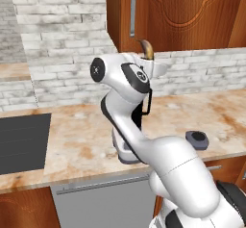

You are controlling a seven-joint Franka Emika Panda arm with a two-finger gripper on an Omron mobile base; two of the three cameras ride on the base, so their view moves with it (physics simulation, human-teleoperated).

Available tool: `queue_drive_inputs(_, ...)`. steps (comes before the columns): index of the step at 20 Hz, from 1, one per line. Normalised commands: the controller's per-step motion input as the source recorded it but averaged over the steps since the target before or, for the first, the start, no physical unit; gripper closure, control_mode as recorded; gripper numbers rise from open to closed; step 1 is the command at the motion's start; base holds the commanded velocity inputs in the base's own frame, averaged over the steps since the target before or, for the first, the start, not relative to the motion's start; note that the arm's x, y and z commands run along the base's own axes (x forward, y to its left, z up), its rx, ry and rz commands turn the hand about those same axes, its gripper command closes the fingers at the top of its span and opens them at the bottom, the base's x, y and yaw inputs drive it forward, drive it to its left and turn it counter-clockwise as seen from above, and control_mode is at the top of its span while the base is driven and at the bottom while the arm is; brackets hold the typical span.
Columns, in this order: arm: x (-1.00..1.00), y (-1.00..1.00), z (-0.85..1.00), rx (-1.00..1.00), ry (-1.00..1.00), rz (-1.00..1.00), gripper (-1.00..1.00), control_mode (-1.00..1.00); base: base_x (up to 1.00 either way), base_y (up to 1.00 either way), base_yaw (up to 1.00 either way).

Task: Open the blender lid, put the banana in the blender, close the lid, and start the blender.

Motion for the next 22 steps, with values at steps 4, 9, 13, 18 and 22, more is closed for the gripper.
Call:
queue_drive_inputs(4, 0.00, 0.00, -0.29, 0.00, -0.05, 0.00, 1.00, -1.00, 0.00, 0.00, 0.00)
queue_drive_inputs(9, 0.00, 0.03, -0.30, 0.00, -0.01, 0.00, 1.00, -1.00, 0.00, 0.00, 0.00)
queue_drive_inputs(13, 0.01, 0.11, -0.34, 0.00, 0.03, 0.00, 1.00, -1.00, 0.00, 0.00, 0.00)
queue_drive_inputs(18, 0.16, 0.12, -0.07, 0.00, 0.03, 0.00, 1.00, -1.00, 0.00, 0.00, 0.00)
queue_drive_inputs(22, 0.20, 0.00, 0.61, 0.00, -0.01, 0.00, 1.00, -1.00, 0.00, 0.00, 0.00)
